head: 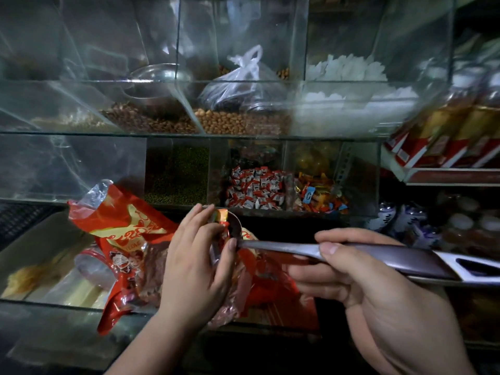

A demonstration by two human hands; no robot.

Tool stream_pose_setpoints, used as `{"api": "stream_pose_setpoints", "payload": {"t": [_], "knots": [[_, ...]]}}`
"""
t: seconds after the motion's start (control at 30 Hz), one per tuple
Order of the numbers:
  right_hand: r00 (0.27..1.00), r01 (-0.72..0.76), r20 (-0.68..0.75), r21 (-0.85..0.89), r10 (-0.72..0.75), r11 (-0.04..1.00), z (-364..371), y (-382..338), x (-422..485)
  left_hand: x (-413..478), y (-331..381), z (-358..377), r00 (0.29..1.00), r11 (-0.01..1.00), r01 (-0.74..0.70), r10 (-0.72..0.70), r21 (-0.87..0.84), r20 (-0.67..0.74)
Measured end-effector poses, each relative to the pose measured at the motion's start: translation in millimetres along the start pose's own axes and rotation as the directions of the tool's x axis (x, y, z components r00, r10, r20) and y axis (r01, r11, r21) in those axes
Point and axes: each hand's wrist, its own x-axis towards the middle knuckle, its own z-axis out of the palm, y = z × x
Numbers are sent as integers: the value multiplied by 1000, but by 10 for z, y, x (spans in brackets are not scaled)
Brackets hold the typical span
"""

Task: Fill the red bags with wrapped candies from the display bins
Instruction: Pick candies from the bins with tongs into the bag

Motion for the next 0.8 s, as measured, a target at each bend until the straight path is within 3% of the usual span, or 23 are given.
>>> {"api": "stream_pose_setpoints", "payload": {"t": [0.17,0.3,0.4,0.5,0.63,0.7,0.8], "knots": [[980,167,-113,6,-165,986,-196,-164,134,581,261,204,989,989,-146,146,-38,12],[953,203,-237,33,-190,979,-521,-264,354,1047,535,714,960,963,-250,259,-98,103],[935,169,-335,119,-121,978,-820,-261,661,1318,709,1229,916,945,-289,320,-155,242],[895,209,-420,98,-150,973,-960,-102,971,1575,753,1683,869,963,-189,255,-190,425],[873,196,-439,-81,-212,977,-908,198,1375,1802,762,2067,884,988,33,41,-149,466],[893,168,-355,-311,-278,936,-934,306,1551,1834,755,2157,883,988,132,-80,-83,462],[931,170,-118,-699,-346,695,-996,368,1670,1841,702,2206,853,983,181,-139,-35,503]]}}
